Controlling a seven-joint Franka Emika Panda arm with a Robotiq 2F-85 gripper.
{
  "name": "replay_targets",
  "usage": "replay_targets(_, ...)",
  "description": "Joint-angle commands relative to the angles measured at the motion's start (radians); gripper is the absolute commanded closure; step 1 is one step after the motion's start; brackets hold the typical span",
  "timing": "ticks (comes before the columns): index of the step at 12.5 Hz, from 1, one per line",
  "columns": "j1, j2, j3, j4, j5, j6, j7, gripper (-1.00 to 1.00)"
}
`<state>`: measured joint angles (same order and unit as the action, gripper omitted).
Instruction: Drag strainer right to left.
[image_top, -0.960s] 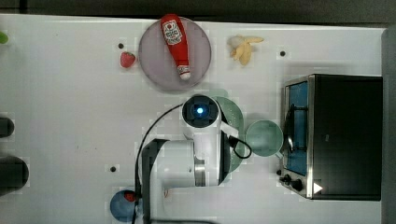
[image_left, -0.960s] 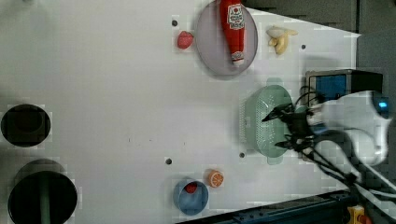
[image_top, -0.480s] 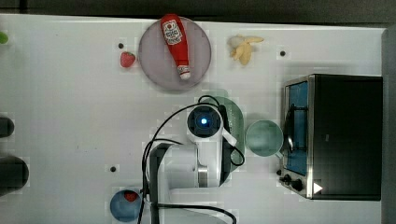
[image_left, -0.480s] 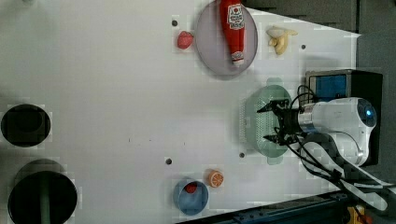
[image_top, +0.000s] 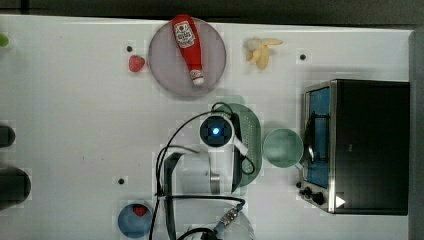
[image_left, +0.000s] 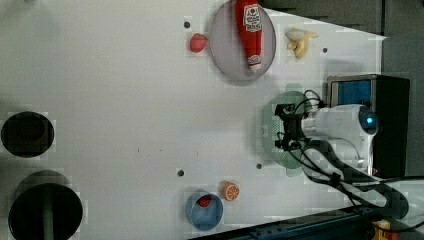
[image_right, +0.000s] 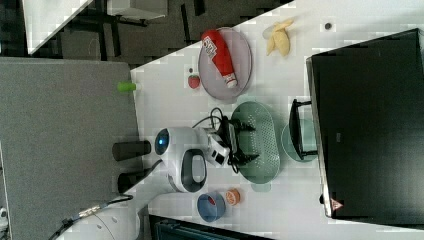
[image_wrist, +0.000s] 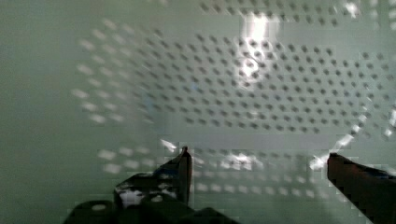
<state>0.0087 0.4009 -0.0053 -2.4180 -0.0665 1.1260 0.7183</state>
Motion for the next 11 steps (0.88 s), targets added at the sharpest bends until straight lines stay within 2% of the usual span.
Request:
replay_targets(1, 0.029, -0.047, 0.046, -0.020, 0.023, -0.002, 0.145, -1.00)
replay_targets(5, 0.082, -0.047, 0.082, -0.020, 0.027, -0.002, 0.163, -1.00)
replay_targets(11, 0.184, -0.015, 0.135, 0.026, 0.108, -0.007, 0.300, -1.00)
